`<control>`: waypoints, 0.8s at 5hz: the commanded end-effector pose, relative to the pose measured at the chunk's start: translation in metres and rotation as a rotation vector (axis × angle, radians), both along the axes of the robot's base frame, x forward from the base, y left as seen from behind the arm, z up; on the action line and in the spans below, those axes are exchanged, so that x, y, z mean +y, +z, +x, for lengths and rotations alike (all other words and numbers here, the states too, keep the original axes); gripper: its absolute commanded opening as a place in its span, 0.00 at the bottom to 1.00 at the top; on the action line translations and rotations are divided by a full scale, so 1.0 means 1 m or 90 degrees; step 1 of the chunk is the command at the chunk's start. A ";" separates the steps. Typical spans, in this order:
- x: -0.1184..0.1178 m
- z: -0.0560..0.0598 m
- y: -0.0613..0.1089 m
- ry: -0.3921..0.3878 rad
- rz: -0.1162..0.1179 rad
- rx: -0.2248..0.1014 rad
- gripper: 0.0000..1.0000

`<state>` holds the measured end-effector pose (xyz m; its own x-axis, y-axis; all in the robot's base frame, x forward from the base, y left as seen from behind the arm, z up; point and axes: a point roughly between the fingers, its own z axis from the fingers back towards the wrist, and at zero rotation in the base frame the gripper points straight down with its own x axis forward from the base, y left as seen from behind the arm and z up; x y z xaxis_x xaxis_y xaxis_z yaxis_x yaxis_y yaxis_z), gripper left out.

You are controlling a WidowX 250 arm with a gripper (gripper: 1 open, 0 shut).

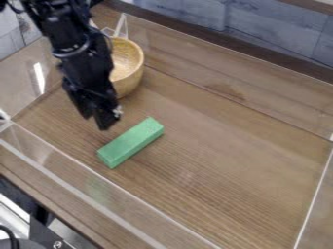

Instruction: Put green object into wooden bowl

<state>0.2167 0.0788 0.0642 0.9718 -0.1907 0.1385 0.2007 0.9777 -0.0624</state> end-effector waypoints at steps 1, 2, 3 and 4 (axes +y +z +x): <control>-0.009 0.004 0.004 -0.023 0.016 -0.015 1.00; -0.011 0.004 -0.009 0.012 0.019 -0.007 1.00; -0.012 0.003 -0.021 0.049 0.021 0.001 1.00; -0.018 0.009 -0.029 0.036 0.023 0.006 0.00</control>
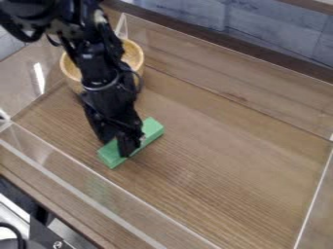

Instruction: Put green object into wooden bowl

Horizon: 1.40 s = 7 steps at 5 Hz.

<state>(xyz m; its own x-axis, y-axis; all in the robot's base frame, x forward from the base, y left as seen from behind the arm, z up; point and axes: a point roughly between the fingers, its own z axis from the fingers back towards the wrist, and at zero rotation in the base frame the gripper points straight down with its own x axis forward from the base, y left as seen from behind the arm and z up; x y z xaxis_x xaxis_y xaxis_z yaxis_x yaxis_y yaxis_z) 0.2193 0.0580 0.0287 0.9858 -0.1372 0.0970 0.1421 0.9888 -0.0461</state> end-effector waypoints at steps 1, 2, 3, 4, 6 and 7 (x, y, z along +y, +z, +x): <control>-0.001 0.011 0.007 -0.011 0.004 -0.020 0.00; 0.008 0.015 0.022 0.018 -0.006 -0.030 0.00; 0.018 0.014 0.048 0.052 -0.016 -0.043 0.00; 0.019 0.012 0.041 0.064 -0.008 -0.035 1.00; 0.024 0.011 0.030 0.067 -0.002 -0.028 0.00; 0.020 0.009 0.025 0.080 -0.002 -0.029 0.00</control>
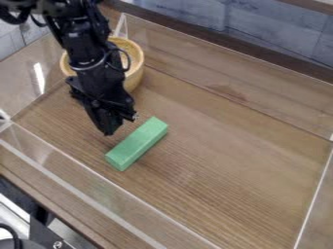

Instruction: Put green object into wooden bowl

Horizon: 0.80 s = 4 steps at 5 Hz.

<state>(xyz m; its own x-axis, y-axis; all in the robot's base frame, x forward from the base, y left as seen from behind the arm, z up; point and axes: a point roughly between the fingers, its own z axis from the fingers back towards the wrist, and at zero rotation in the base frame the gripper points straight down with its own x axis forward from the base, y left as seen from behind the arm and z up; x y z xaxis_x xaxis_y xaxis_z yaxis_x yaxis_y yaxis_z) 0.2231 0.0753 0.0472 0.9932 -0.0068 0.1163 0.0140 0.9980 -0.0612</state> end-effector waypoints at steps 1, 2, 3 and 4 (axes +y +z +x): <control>-0.001 0.003 0.006 0.014 0.009 -0.020 0.00; -0.003 0.001 0.017 0.033 0.002 -0.031 0.00; -0.003 0.006 0.028 0.018 -0.006 -0.042 0.00; -0.005 0.009 0.032 0.000 -0.009 -0.049 0.00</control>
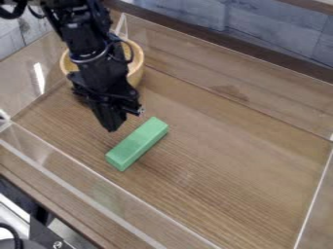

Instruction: Put green object into wooden bowl

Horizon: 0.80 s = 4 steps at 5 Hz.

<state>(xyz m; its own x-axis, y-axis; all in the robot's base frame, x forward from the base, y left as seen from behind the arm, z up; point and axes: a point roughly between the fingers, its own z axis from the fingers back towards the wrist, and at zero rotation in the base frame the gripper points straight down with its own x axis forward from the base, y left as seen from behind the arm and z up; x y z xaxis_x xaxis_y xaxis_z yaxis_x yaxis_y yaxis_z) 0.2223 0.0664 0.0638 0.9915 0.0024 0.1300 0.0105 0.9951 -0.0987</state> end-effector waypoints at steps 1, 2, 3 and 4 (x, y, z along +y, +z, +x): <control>0.001 0.010 0.000 -0.015 0.018 -0.036 1.00; -0.002 0.009 -0.019 -0.034 0.022 -0.028 1.00; -0.008 0.008 -0.020 -0.057 0.021 -0.029 0.00; -0.014 0.007 -0.024 -0.082 0.019 -0.029 0.00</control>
